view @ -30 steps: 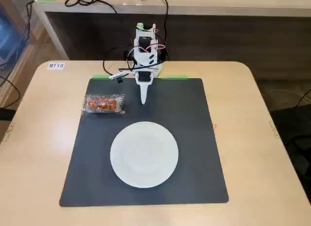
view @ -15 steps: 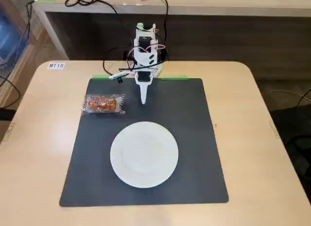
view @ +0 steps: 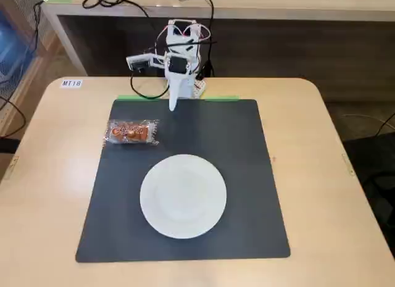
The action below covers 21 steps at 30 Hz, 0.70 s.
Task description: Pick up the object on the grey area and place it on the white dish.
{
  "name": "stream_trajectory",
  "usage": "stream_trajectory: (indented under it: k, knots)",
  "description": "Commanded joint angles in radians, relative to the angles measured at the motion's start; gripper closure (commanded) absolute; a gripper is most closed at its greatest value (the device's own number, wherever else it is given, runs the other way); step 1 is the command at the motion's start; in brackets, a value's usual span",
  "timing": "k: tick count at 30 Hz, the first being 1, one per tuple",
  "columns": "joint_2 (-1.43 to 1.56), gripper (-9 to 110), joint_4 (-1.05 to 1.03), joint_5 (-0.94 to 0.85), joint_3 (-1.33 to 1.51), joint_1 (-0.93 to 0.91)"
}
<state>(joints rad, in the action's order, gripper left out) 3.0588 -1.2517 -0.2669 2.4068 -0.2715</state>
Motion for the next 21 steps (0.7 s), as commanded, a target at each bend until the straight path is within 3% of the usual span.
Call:
stream_trajectory:
  k: [1, 6, 21]
  knots:
    - [-0.207, 102, -0.097, -0.057, -0.227, -0.080]
    - [-0.440, 102, -0.221, -0.087, -0.385, -0.179]
    - [-0.841, 101, -0.290, -0.195, -0.471, -0.348]
